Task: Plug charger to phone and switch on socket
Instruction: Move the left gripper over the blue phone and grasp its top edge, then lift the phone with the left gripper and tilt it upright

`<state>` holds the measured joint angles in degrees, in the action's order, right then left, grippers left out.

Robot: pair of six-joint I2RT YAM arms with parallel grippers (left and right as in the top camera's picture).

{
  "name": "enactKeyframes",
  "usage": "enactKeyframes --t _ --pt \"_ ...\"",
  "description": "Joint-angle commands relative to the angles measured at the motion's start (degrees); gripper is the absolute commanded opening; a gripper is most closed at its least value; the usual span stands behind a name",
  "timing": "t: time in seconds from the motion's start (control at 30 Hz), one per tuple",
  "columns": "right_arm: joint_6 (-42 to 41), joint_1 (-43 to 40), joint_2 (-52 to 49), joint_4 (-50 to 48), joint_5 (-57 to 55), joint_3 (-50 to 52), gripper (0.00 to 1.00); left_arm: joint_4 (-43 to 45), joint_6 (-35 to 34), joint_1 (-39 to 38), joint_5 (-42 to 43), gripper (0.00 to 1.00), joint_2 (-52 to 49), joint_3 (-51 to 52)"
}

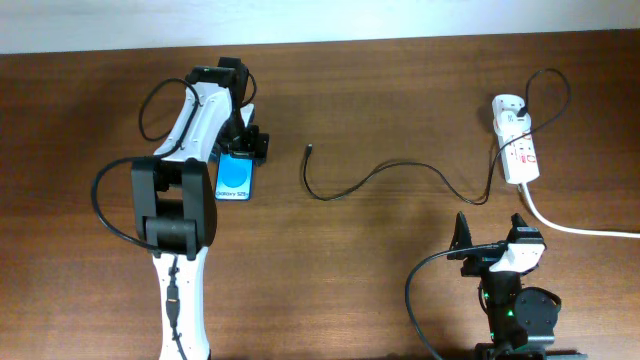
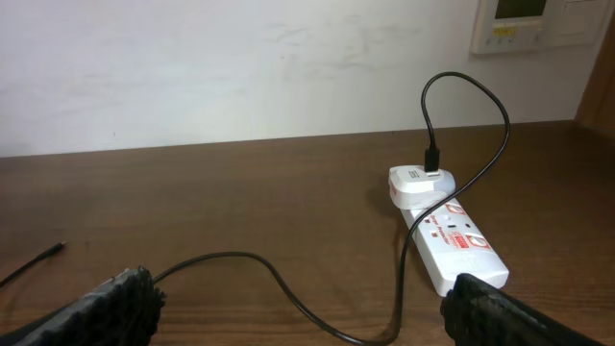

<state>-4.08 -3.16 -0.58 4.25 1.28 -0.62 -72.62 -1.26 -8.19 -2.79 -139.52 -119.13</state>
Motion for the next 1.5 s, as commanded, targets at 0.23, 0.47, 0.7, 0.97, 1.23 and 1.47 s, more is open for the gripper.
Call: enactKeyframes --t 0.23,0.47,0.7,0.97,1.23,1.47 --pt "0.00 0.52 0.37 0.26 -0.48 0.31 0.99 -0.57 0.46 0.46 1.62 0.92 -3.82 -0.92" --pt "0.00 0.52 0.37 0.24 -0.48 0.31 0.98 -2.03 -12.48 0.44 3.15 0.87 -3.85 -0.92" --pt "0.00 0.52 0.37 0.26 -0.48 0.31 0.98 -1.11 -12.44 -0.09 6.88 0.84 -3.85 -0.92" --pt "0.00 0.52 0.37 0.26 -0.48 0.31 0.98 -1.29 -12.41 -0.17 6.45 0.64 -3.82 -4.61" --pt "0.00 0.52 0.37 0.26 -0.48 0.31 0.99 -12.31 -12.46 -0.17 7.67 0.42 -3.82 -24.48" --pt "0.00 0.52 0.37 0.24 -0.48 0.31 0.98 -12.44 -17.99 -0.17 10.97 0.00 -3.82 -24.83"
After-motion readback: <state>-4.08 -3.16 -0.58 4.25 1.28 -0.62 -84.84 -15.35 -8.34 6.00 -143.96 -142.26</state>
